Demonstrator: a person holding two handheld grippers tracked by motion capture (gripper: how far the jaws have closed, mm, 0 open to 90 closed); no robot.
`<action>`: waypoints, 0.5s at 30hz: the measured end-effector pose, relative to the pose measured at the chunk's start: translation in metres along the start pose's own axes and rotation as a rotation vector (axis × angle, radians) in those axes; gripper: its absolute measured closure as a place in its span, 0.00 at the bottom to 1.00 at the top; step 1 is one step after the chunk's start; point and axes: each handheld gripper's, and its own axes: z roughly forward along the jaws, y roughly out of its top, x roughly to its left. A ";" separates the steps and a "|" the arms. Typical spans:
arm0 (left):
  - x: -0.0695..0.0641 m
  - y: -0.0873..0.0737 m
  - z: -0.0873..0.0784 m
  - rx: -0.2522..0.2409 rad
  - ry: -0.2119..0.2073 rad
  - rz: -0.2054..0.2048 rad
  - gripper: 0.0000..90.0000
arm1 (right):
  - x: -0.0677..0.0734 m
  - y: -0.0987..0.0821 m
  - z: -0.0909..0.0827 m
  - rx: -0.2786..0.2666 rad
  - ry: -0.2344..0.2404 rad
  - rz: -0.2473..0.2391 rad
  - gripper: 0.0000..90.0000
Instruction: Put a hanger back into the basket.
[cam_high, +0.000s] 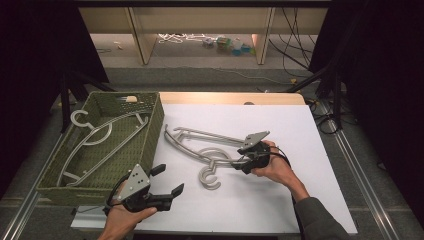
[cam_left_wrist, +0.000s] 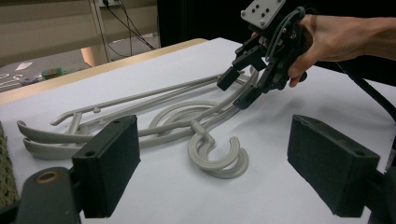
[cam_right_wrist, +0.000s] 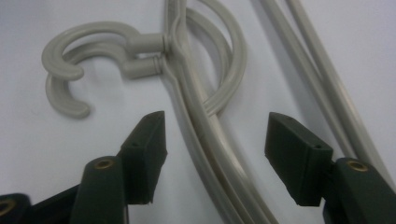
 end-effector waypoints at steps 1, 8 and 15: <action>0.000 0.000 0.000 0.007 0.002 -0.002 0.19 | 0.000 0.000 0.002 0.015 0.003 0.001 0.46; 0.000 0.000 0.000 0.008 0.003 0.002 0.19 | -0.004 -0.001 0.009 0.038 0.017 0.004 0.56; 0.000 -0.001 0.001 0.008 0.001 0.012 0.19 | -0.004 0.000 0.015 0.063 0.039 -0.042 0.66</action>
